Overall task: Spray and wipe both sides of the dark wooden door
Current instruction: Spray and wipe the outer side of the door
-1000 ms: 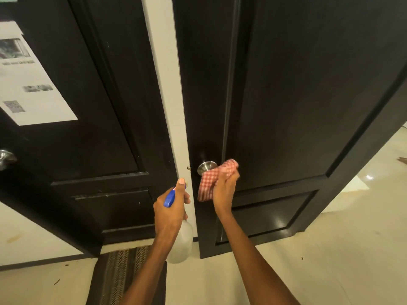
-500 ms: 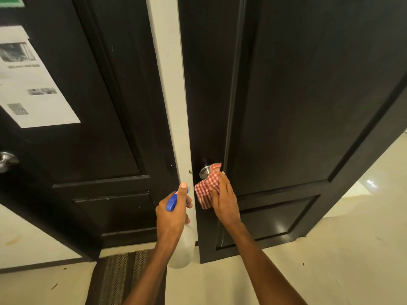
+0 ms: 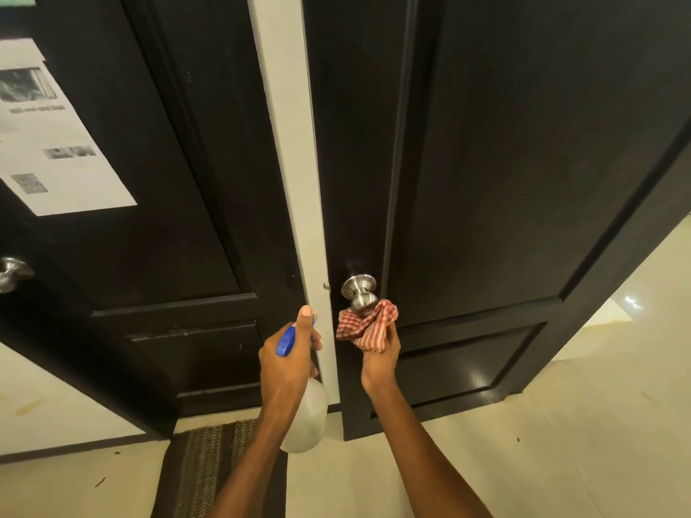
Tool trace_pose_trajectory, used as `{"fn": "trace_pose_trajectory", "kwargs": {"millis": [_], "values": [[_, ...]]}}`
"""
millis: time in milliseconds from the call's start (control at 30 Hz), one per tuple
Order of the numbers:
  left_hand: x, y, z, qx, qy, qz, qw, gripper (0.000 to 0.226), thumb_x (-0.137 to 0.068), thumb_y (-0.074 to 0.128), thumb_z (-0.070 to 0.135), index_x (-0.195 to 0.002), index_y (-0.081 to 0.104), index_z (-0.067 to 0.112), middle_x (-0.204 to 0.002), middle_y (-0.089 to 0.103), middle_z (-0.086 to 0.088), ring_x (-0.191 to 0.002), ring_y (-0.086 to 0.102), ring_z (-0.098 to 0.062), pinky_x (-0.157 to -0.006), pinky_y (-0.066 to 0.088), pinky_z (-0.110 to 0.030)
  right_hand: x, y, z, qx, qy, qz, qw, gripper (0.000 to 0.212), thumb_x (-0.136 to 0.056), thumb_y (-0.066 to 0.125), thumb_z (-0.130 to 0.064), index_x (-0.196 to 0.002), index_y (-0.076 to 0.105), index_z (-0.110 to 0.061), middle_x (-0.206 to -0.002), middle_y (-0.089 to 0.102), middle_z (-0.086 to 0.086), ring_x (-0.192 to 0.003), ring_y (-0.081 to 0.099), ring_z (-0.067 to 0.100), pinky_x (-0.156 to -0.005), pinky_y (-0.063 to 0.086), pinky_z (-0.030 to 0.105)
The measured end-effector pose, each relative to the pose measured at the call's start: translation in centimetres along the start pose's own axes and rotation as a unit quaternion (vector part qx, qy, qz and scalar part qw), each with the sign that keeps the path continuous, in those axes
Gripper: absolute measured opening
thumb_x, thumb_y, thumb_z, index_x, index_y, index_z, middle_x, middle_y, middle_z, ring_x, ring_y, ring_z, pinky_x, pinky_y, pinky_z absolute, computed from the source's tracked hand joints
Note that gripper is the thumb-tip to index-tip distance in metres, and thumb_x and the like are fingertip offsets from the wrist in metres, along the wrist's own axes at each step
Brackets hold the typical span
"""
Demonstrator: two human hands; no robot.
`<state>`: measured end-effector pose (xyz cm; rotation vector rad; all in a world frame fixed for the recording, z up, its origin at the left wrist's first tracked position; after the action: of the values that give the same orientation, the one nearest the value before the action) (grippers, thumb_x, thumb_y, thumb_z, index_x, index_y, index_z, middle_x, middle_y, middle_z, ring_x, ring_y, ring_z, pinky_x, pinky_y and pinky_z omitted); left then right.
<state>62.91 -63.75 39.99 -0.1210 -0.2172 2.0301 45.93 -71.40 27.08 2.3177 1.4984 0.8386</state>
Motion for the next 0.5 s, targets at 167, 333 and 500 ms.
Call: {"fn": "trace_pose_trajectory", "kwargs": {"millis": [167, 333, 500], "values": [[-0.2, 0.6, -0.3, -0.012, 0.0, -0.012, 1.0, 0.064, -0.083, 0.045, 0.068, -0.079, 0.068, 0.008, -0.071, 0.068, -0.01, -0.058, 0.062, -0.022, -0.055, 0.05, -0.026, 0.1, 0.5, -0.3, 0.064, -0.029, -0.084, 0.994, 0.048, -0.1, 0.057, -0.017, -0.146, 0.043, -0.025, -0.136, 0.061, 0.002, -0.122, 0.061, 0.019, -0.105, 0.05, 0.04], [-0.5, 1.2, -0.1, -0.02, -0.004, -0.025, 0.999, 0.063, -0.082, 0.043, 0.069, -0.078, 0.069, 0.011, -0.072, 0.069, -0.008, -0.057, 0.062, -0.021, -0.051, 0.049, -0.023, -0.7, -0.3, -0.5, 0.129, -0.055, -0.057, 0.989, 0.051, -0.099, 0.06, -0.026, -0.147, 0.045, -0.022, -0.134, 0.062, -0.001, -0.123, 0.06, 0.016, -0.109, 0.047, 0.047], [-0.8, 1.4, -0.1, -0.022, -0.003, -0.03, 0.999, 0.061, -0.081, 0.044, 0.067, -0.078, 0.068, 0.012, -0.074, 0.069, -0.007, -0.057, 0.061, -0.02, -0.048, 0.05, -0.019, 0.0, 0.1, -0.4, 0.094, -0.046, -0.055, 0.993, 0.05, -0.102, 0.053, -0.028, -0.15, 0.041, -0.021, -0.134, 0.062, 0.001, -0.121, 0.062, 0.017, -0.109, 0.046, 0.045]]}}
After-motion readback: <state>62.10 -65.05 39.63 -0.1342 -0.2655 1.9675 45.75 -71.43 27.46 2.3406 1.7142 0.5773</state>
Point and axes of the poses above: each hand's wrist, its own x-axis away from the middle knuckle, its own y-axis out of the palm, z = x × y, the point moved 6 cm from there along -x, towards the middle knuckle
